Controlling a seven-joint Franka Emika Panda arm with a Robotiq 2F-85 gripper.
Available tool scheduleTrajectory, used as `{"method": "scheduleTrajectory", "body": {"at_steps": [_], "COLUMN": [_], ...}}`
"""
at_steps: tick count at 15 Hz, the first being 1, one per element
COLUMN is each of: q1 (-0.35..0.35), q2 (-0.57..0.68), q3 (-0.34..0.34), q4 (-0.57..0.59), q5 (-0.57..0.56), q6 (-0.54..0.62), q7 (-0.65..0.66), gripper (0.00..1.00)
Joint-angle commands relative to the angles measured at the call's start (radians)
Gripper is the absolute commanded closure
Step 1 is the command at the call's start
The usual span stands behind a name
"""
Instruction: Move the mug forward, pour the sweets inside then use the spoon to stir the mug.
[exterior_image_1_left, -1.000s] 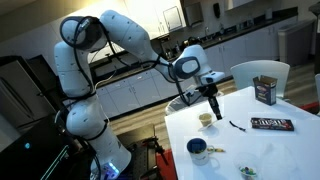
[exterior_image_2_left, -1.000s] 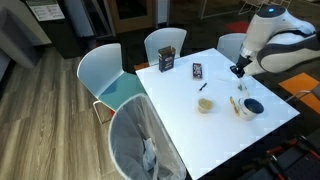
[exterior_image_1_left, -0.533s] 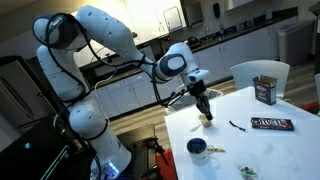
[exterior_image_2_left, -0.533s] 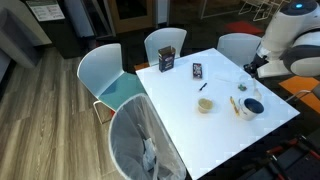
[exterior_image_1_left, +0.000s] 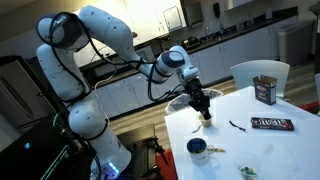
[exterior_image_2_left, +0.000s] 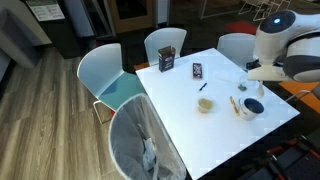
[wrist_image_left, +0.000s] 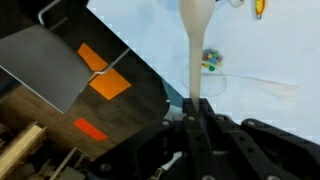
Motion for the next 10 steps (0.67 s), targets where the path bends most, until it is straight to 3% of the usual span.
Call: {"method": "scheduleTrajectory", "body": {"at_steps": [1,6,7,10], "q1": [-0.108,-0.189,-0.203,-0.218], "q2": [0.013,0.025,0.024,0.036], "q3": [0.197,0.314,0.332,0.339], "q4": [0.019,-0.024,-0.008,-0.017], "q5": [-0.046,-0.053,-0.031,-0.041], "q6": [-0.169,-0.253,-0.231,-0.235], "q7": [0.251,0.587,0.486,0.558], "gripper": [0.98,0.98,0.91,0.91]}}
